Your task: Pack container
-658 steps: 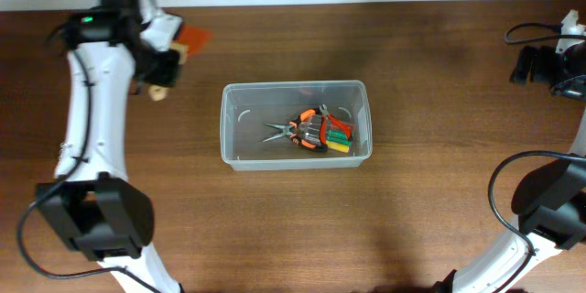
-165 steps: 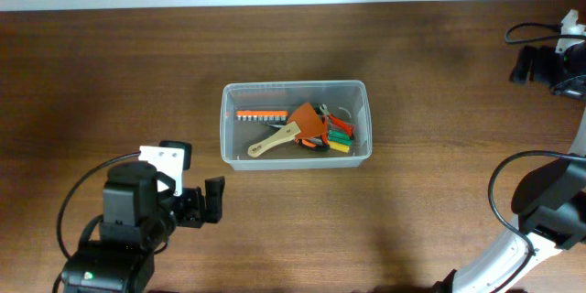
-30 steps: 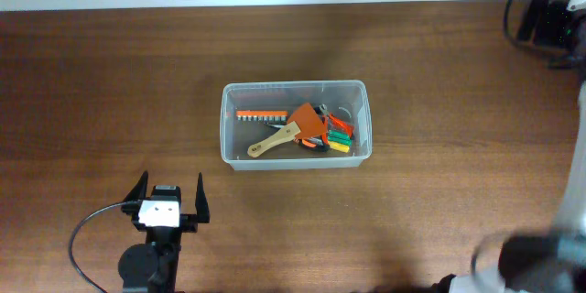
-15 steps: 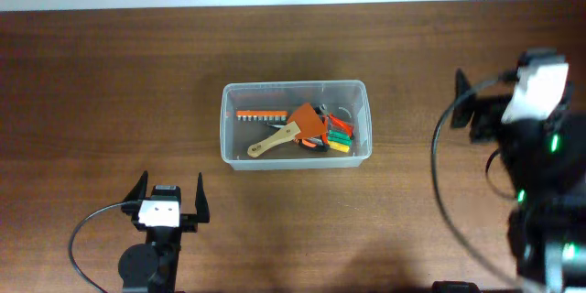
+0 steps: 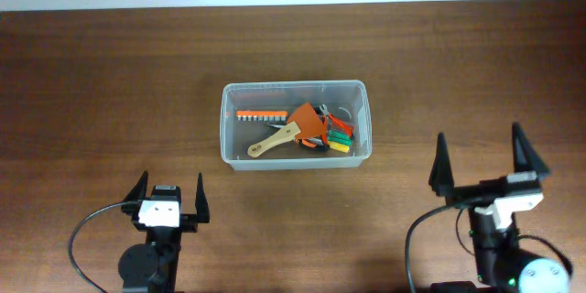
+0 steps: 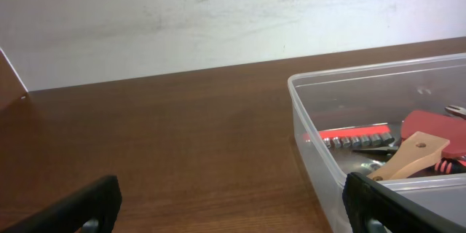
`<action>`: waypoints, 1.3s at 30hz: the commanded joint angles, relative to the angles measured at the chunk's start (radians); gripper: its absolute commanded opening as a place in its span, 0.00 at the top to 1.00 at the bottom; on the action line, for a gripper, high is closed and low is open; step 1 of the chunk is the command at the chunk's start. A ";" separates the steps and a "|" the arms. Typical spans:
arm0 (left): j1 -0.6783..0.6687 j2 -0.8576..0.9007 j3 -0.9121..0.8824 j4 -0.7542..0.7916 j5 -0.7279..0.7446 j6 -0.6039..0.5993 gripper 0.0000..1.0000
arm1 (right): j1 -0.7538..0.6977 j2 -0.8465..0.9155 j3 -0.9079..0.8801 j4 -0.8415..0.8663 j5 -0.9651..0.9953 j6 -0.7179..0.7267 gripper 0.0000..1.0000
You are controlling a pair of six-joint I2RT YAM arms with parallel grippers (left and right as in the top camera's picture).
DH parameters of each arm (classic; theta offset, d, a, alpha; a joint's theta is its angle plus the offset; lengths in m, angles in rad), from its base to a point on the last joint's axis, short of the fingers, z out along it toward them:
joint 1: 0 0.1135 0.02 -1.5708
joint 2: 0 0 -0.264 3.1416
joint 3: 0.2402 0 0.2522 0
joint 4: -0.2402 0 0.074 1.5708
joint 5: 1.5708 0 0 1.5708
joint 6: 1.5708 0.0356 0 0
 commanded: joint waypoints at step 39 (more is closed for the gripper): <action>0.005 -0.010 -0.007 0.001 -0.007 0.012 0.01 | 0.011 -0.241 -0.404 -0.210 -0.017 0.012 0.01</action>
